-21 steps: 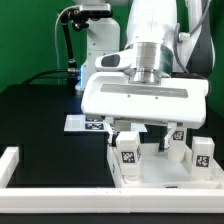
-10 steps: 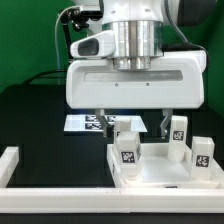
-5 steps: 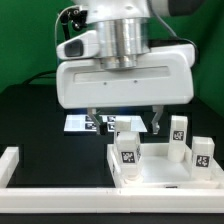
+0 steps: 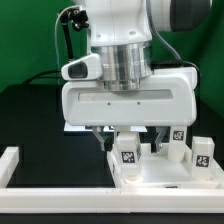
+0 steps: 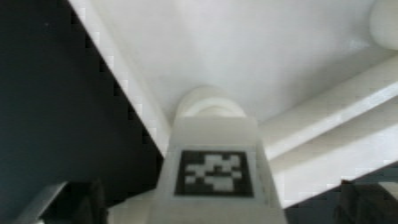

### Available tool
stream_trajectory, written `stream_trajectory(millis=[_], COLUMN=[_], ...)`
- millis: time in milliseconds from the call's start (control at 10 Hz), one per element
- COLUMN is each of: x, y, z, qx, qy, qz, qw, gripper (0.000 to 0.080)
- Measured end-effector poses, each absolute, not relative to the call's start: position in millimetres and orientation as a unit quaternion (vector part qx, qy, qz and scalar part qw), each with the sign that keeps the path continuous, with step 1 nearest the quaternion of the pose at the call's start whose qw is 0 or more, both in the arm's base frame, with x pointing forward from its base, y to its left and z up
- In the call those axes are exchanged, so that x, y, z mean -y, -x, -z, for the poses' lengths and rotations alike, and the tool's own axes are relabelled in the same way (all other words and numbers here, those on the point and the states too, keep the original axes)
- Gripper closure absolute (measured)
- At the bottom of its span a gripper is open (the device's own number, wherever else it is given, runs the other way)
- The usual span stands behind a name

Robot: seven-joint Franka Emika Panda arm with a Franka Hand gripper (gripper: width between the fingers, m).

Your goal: Assemble square table

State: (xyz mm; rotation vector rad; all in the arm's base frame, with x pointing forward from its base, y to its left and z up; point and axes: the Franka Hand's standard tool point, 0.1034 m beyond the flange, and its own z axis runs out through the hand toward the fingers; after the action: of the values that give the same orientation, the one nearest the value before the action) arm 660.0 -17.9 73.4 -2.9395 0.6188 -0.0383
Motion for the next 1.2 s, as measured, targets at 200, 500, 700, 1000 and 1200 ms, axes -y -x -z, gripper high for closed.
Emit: stream_trajectory(millis=[200,500,700,1000,1200], x=[19,18,18,11,3], y=[-660,-660,-660,-664,-665], z=[-73.6,-73.3,-73.2,-71.8,-70.5], qx=[-0.216,-0.315,-0.377,-0.565,-0.657], qy=[0.974,0.947,0.923,0.821,0.748], qz=[0.012,0.005,0.000,0.002,0.000], qw=[0.069,0.071,0.071,0.080,0.092], gripper=[0.0258,0.0519,0.0515,0.0515,0.0515])
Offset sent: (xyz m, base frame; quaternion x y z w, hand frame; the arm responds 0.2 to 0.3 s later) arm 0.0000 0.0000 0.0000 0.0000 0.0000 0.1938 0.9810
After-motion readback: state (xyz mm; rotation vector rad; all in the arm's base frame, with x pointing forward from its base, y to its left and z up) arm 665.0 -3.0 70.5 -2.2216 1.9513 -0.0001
